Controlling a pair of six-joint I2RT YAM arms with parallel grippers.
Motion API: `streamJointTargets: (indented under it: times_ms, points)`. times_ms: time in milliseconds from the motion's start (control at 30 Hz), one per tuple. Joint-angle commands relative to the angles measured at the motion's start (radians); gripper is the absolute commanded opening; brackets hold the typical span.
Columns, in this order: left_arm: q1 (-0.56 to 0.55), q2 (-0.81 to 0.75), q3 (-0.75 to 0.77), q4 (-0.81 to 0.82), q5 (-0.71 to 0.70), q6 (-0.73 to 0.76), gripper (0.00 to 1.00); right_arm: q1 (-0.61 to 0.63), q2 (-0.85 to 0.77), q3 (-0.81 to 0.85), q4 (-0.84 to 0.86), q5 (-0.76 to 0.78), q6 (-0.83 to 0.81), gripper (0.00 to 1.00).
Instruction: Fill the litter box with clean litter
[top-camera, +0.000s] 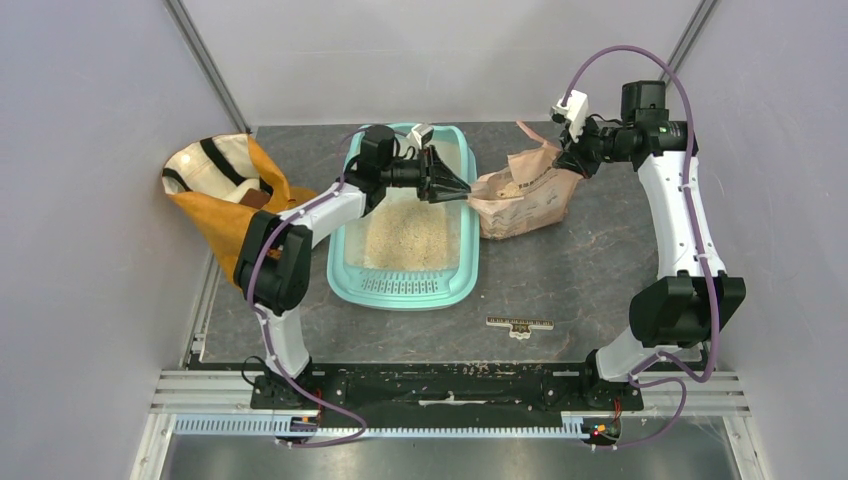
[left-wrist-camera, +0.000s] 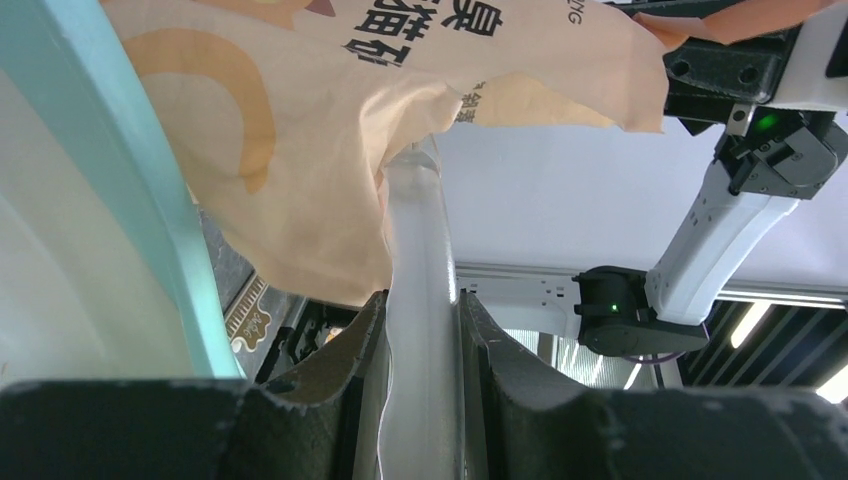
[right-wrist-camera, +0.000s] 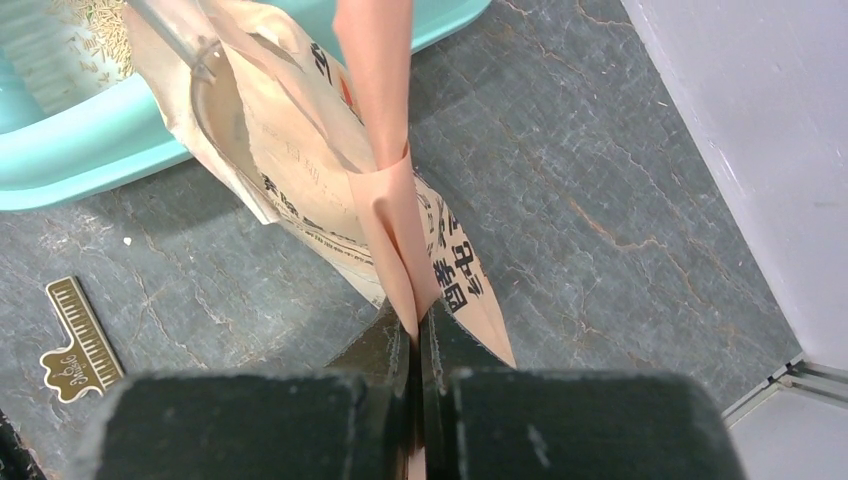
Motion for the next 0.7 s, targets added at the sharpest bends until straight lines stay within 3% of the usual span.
streamJointTargets:
  times_ms: [0, 667]
  points:
    - [0.055, -0.075, -0.034, 0.033, 0.037, 0.005, 0.02, -0.015, -0.035, 0.068, 0.104, -0.073, 0.002, 0.0]
    - [0.152, -0.222, -0.151, -0.059, 0.079, 0.078, 0.02, -0.013, -0.017, 0.068, 0.091, -0.055, -0.005, 0.0]
